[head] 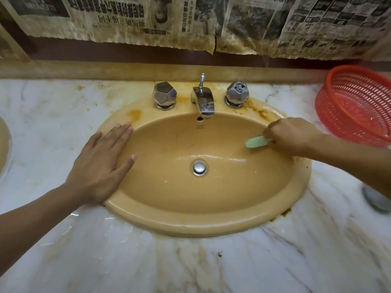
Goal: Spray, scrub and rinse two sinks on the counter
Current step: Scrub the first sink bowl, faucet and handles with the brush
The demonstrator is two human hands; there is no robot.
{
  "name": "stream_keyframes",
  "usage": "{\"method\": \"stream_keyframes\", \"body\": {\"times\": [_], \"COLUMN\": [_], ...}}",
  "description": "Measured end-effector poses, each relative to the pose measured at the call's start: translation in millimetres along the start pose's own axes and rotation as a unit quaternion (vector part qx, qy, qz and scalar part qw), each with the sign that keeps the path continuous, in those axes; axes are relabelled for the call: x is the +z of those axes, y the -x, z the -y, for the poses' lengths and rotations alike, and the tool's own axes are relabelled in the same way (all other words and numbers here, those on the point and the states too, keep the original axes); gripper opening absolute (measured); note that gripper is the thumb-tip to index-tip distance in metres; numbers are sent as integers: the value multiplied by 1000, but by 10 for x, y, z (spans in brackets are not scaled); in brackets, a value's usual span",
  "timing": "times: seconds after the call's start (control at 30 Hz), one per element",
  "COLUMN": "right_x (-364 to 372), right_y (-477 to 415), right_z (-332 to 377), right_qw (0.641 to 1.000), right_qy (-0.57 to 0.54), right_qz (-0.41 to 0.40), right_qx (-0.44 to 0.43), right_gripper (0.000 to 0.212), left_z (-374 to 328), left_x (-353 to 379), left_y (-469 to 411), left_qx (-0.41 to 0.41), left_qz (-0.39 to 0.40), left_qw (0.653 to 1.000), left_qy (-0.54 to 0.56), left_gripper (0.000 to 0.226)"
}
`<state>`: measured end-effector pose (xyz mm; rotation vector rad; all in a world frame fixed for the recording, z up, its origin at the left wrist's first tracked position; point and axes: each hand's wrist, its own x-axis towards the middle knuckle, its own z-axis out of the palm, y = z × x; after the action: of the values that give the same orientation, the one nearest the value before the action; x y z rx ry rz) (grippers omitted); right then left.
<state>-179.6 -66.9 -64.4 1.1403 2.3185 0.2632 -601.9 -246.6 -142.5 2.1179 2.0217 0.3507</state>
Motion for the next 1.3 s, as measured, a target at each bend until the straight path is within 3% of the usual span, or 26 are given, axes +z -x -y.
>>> {"method": "stream_keyframes", "body": {"times": [0.07, 0.17, 0.2, 0.27, 0.4, 0.5, 0.63, 0.73, 0.87, 1.0, 1.13, 1.23, 1.3], "right_x": [-85, -196, -227, -242, -241, -242, -213, -158, -139, -149, -175, -195, -235], "right_y": [122, 254, 282, 342, 491, 558, 711, 734, 722, 719, 740, 690, 666], "right_z": [-89, -47, -59, -108, -48, -210, -377, -423, -389, -398, -75, 192, 496], "right_qw": [1000, 991, 992, 996, 987, 991, 965, 986, 982, 984, 942, 946, 912], "right_qy": [18, 59, 57, 35, -17, -47, -148, -105, -107, -117, -234, -245, -336], "right_qz": [20, 124, 115, 71, 161, 116, 208, 109, 147, 125, 241, 210, 224], "right_qx": [11, 0, 9, 41, 14, 57, 55, 70, 43, 49, 2, -41, -63], "right_gripper": [16, 7, 8, 12, 15, 13, 11, 16, 17, 16, 13, 19, 16], "left_z": [-7, -18, -19, -25, -20, -8, 16, 19, 24, 12, -2, -41, -82], "left_x": [-3, -9, -13, -18, -10, -5, 16, 19, 20, 20, 31, 29, 51], "left_y": [4, 5, 5, 11, 18, 24, 18, 15, 22, 24, 37, 85, 159], "left_qx": [0, 0, -1, -2, -4, -3, -3, -1, -3, -5, -7, -11, -14], "left_qz": [2, 4, 5, 5, 4, 3, -1, 0, -2, 5, 5, 2, -3], "left_qw": [1000, 1000, 1000, 1000, 1000, 1000, 1000, 1000, 1000, 1000, 1000, 1000, 1000], "left_qy": [-4, -6, -4, -2, 2, 6, 11, 14, 13, 10, 0, 0, 2], "left_gripper": [71, 73, 73, 73, 74, 74, 72, 72, 72, 74, 78, 82, 83]}}
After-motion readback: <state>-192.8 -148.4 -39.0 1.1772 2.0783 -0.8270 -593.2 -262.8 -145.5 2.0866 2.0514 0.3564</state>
